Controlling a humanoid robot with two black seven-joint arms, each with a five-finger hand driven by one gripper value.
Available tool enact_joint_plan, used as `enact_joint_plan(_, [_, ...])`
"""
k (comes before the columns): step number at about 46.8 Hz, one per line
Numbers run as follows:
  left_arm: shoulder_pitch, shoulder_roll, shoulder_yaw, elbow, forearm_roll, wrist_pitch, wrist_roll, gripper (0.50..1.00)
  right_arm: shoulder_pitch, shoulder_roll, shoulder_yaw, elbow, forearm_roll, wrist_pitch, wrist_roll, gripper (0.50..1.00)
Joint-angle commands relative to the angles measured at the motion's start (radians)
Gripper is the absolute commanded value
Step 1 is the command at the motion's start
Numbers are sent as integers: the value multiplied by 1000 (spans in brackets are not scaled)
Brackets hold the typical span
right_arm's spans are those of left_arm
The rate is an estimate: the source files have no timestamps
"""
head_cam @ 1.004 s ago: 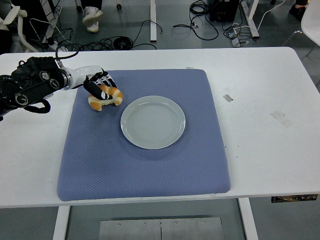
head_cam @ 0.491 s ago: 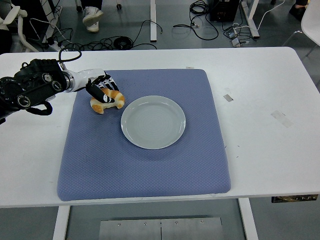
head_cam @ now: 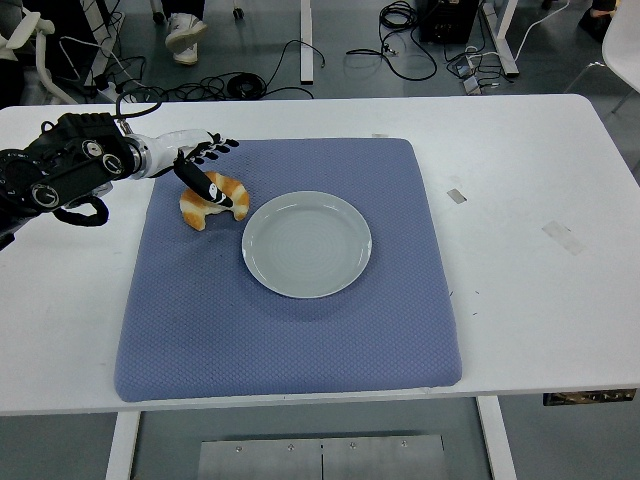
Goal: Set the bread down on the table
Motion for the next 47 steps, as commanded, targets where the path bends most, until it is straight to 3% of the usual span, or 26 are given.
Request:
enact_joint_plan(1, [-8,2,-16,-1,1,0,1,980,0,0,0,0,0,0,0,1000])
enact_joint_plan(15, [-22,5,-98,4,-10,100,-13,980,0,0,1,0,0,0,0,1000])
enact_joint_plan(24, [-11,8,-218,5,-122,102,-10,981,0,0,0,0,0,0,0,1000])
enact_joint_plan(38, [-7,28,-312,7,-145,102,-12,981,0,0,0,0,0,0,0,1000])
enact_joint_plan(47, [35,25,-390,56,-306,105,-9,981,0,0,0,0,0,0,0,1000])
